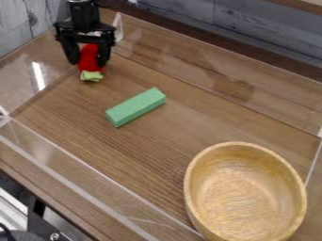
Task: Move the red object to the right side of the table
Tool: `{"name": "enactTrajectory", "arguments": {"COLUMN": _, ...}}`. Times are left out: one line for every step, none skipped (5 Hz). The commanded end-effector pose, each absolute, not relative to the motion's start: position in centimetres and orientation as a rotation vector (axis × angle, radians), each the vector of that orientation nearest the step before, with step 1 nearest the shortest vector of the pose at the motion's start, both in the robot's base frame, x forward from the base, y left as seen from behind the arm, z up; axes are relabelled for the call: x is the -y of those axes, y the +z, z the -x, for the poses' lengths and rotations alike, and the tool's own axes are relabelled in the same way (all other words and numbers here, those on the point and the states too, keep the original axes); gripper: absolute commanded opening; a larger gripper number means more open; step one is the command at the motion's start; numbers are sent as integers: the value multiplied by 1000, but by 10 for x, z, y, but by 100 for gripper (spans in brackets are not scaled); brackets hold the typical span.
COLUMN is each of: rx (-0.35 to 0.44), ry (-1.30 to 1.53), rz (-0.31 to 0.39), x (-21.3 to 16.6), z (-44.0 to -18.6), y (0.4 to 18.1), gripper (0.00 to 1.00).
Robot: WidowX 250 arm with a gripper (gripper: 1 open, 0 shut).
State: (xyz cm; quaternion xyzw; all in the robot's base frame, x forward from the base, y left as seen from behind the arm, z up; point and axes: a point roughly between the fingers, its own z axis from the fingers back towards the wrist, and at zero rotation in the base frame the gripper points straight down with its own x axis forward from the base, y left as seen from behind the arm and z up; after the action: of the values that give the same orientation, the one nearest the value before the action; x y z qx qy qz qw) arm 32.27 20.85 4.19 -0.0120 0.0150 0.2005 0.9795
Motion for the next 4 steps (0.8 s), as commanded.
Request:
{"name": "enactTrajectory", "arguments": {"rx": 31, "ry": 406, "rz": 5, "x": -212, "z": -333, "y": 64, "gripper": 100}}
{"name": "enactTrajectory", "arguments": {"rx": 30, "ry": 414, "rz": 8, "x": -212, "z": -334, "y": 64, "gripper": 100}}
{"name": "enactTrajectory", "arguments": {"rx": 24, "ry": 417, "rz": 5, "x": -212, "z": -334, "y": 61, "gripper": 0}}
{"name": "enactTrajectory", "arguments": {"rx": 51, "ry": 410, "rz": 34, "x": -205, "z": -337, "y": 84, "gripper": 0}}
